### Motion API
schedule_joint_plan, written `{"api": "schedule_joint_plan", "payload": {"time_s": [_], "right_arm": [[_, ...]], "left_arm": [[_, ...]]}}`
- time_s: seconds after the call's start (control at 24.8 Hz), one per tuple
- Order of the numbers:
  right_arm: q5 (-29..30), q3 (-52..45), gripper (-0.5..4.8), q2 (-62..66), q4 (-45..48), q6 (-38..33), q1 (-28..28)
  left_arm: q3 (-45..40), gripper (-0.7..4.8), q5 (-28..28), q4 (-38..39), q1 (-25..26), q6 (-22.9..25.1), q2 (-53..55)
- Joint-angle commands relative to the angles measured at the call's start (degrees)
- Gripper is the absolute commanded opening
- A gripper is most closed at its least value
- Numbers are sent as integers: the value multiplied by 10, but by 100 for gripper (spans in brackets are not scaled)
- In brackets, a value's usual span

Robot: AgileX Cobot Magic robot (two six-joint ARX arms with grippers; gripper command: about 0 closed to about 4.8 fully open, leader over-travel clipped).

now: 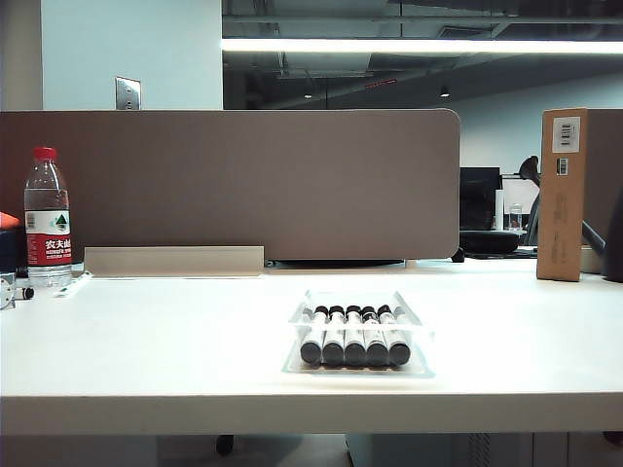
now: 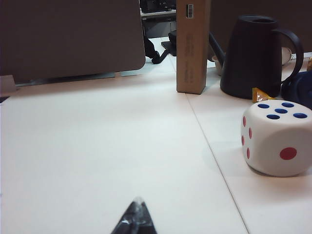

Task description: Pick up the markers scattered on the table and put them into the packaging box, making sure the markers fit the shape of the box's grooves.

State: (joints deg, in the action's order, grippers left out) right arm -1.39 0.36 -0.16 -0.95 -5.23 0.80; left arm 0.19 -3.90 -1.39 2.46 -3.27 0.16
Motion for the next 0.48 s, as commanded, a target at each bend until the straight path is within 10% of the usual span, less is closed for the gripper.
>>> {"api": "schedule_joint_plan", "payload": {"time_s": [0.04,0.48], "right_arm": [[-1,-3,-1,0,8,22,1],[-1,-3,-1,0,8,64,1]], "left_arm": [[2,-5,-2,-4,1,2,0],[2,-5,-2,-4,1,2,0]]}}
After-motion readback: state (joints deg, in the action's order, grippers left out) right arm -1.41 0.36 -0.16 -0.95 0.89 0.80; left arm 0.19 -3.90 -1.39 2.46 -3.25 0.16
